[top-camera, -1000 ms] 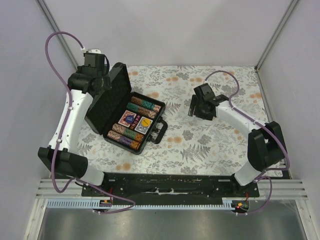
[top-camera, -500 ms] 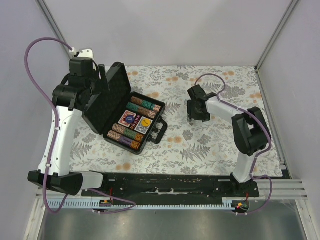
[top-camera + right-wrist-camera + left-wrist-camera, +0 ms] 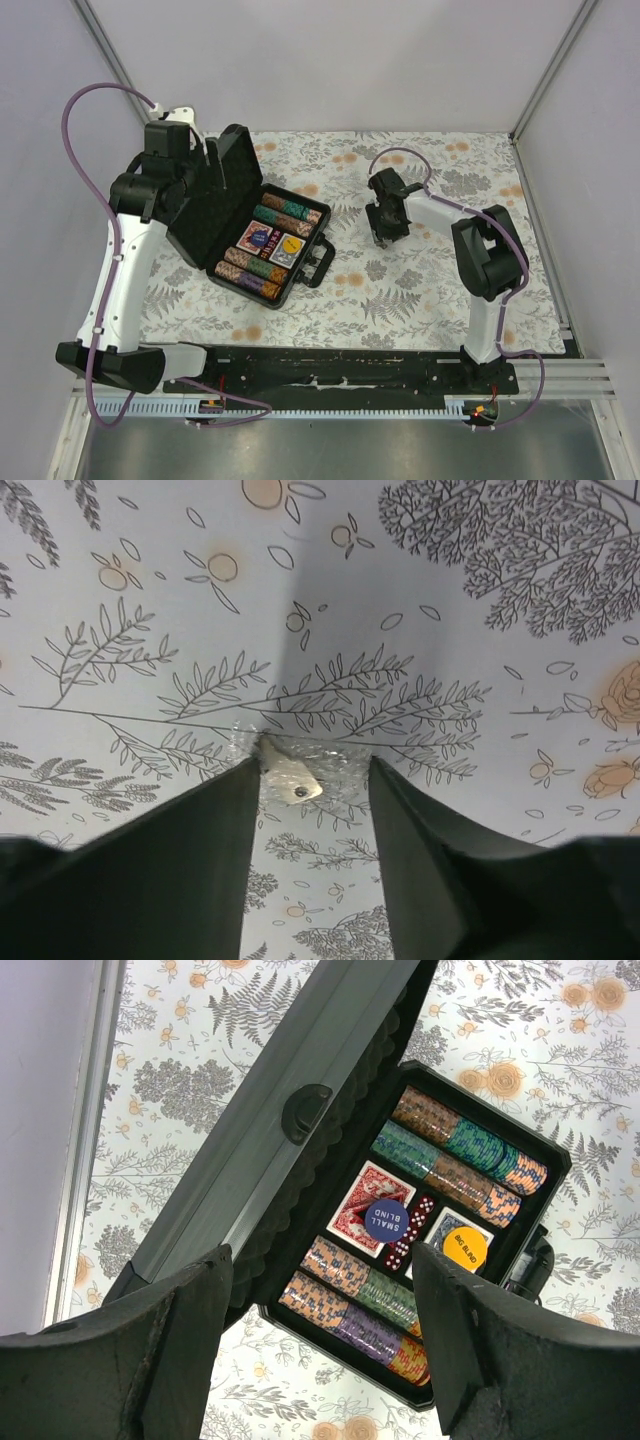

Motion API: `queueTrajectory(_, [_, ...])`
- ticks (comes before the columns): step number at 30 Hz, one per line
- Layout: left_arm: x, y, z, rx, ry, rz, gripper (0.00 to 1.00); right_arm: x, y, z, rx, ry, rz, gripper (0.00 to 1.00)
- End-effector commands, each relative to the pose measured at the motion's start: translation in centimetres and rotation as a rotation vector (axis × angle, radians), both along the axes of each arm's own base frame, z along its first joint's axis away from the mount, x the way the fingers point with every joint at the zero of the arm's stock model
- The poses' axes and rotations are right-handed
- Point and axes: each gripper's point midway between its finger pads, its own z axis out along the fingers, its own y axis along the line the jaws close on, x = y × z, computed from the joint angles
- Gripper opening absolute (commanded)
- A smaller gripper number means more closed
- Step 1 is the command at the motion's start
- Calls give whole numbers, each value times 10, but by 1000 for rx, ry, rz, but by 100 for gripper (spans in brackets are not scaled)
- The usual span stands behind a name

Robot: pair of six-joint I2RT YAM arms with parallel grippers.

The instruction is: Pack up texas hold em set

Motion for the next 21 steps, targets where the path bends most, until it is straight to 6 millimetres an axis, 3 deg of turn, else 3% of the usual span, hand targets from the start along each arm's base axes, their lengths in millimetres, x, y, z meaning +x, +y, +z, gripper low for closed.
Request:
queueTrajectory(1, [-2, -4, 10, -34, -47, -11, 79, 7, 9, -4, 18, 4, 44, 48])
queueTrajectory(6, [-3, -4, 10, -29, -47, -12, 79, -1, 10, -6, 31, 35, 10, 22])
queueTrajectory(10, [-4, -4, 11, -28, -52, -13, 79, -1, 16, 5, 67, 19, -24, 16])
queueTrajectory(14, [-6, -2, 14, -28, -63, -9, 79, 8, 31, 33, 140, -42, -37, 17])
queueTrajectory(17, [-10, 1, 16, -22, -72, 1, 79, 7, 60, 64, 263, -77, 0, 18])
queueTrajectory(21, [-15, 4, 16, -14, -78, 11, 79, 0, 118, 105, 398, -137, 90, 19])
